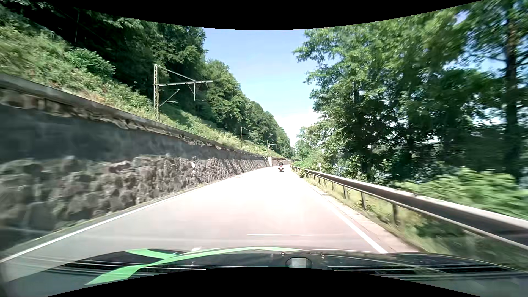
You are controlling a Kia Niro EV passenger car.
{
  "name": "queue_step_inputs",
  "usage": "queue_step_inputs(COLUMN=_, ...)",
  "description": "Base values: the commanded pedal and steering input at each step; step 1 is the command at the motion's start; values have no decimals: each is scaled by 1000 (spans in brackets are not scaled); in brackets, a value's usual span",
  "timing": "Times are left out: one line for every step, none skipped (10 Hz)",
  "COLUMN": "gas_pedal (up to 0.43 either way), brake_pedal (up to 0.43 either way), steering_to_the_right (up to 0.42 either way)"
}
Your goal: Follow the waypoints while adhering to traffic rules and regulations
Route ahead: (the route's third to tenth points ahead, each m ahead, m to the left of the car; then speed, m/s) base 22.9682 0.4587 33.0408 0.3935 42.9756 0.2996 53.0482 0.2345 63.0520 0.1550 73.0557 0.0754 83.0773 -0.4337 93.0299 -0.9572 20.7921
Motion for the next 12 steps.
queue_step_inputs(gas_pedal=209, brake_pedal=0, steering_to_the_right=0)
queue_step_inputs(gas_pedal=197, brake_pedal=0, steering_to_the_right=0)
queue_step_inputs(gas_pedal=177, brake_pedal=0, steering_to_the_right=0)
queue_step_inputs(gas_pedal=177, brake_pedal=0, steering_to_the_right=0)
queue_step_inputs(gas_pedal=189, brake_pedal=0, steering_to_the_right=0)
queue_step_inputs(gas_pedal=197, brake_pedal=0, steering_to_the_right=0)
queue_step_inputs(gas_pedal=197, brake_pedal=0, steering_to_the_right=0)
queue_step_inputs(gas_pedal=220, brake_pedal=0, steering_to_the_right=1)
queue_step_inputs(gas_pedal=220, brake_pedal=0, steering_to_the_right=2)
queue_step_inputs(gas_pedal=240, brake_pedal=0, steering_to_the_right=2)
queue_step_inputs(gas_pedal=240, brake_pedal=0, steering_to_the_right=2)
queue_step_inputs(gas_pedal=240, brake_pedal=0, steering_to_the_right=2)
